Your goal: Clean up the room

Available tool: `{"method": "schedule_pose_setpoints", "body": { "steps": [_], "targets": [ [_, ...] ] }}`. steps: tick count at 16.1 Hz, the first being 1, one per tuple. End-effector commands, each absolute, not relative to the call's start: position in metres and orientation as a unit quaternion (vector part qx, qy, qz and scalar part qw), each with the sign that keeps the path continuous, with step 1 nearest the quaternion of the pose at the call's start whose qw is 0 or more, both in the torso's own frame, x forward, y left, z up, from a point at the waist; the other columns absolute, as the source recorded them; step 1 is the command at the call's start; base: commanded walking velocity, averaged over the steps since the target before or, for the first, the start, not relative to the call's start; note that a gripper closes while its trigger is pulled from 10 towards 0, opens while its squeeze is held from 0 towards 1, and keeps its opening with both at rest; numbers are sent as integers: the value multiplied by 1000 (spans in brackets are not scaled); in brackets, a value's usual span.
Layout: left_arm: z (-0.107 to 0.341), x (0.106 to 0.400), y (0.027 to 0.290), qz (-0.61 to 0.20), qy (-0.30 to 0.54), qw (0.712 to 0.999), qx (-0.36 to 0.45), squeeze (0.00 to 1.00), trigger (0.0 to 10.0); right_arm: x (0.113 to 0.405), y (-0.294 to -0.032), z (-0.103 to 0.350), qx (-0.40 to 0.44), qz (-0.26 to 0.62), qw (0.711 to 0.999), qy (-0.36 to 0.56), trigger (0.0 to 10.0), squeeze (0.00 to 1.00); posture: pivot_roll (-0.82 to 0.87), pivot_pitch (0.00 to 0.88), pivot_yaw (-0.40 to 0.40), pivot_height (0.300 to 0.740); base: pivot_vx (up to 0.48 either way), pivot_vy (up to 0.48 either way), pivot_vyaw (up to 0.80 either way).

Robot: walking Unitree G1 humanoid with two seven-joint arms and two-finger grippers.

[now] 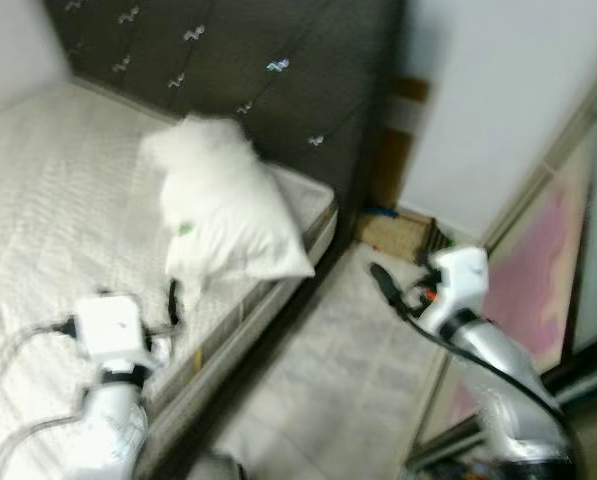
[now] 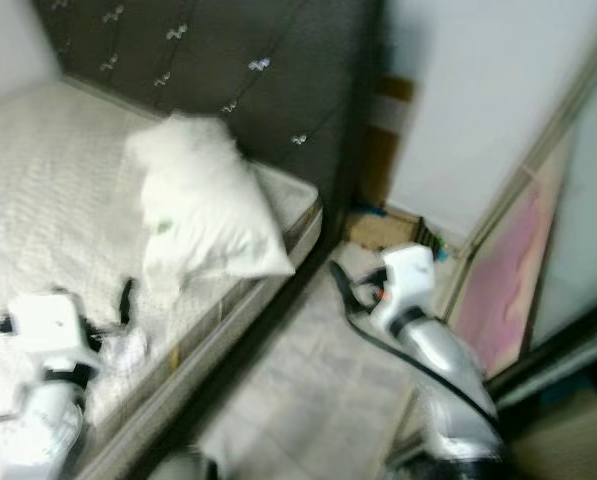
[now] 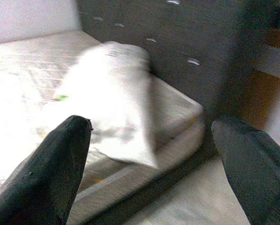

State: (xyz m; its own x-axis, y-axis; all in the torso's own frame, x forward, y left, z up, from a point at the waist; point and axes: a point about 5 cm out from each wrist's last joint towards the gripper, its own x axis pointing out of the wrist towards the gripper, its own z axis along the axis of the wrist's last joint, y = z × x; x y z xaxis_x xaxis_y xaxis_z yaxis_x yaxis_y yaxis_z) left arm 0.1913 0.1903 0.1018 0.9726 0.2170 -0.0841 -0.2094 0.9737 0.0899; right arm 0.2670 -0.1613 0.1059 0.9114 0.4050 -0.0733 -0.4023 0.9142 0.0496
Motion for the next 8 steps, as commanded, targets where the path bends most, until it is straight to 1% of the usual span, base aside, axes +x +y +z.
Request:
{"method": "schedule_pose_setpoints", "body": {
  "steps": [1, 3, 8],
  "targets": [
    [103, 194, 188, 105, 43, 993, 40, 0, 10000, 264, -171, 104, 6, 192, 980, 47, 10000, 0, 15, 0, -67, 740, 0, 0, 800],
    [104, 194, 187, 99, 40, 994, 34, 0, 10000, 265, -170, 104, 10, 192, 980, 44, 10000, 0, 15, 0, -67, 740, 0, 0, 794],
    [107, 196, 184, 80, 28, 996, 20, 0, 10000, 267, -169, 104, 11, 193, 980, 41, 10000, 0, 14, 0, -68, 740, 0, 0, 0]
  ]
}}
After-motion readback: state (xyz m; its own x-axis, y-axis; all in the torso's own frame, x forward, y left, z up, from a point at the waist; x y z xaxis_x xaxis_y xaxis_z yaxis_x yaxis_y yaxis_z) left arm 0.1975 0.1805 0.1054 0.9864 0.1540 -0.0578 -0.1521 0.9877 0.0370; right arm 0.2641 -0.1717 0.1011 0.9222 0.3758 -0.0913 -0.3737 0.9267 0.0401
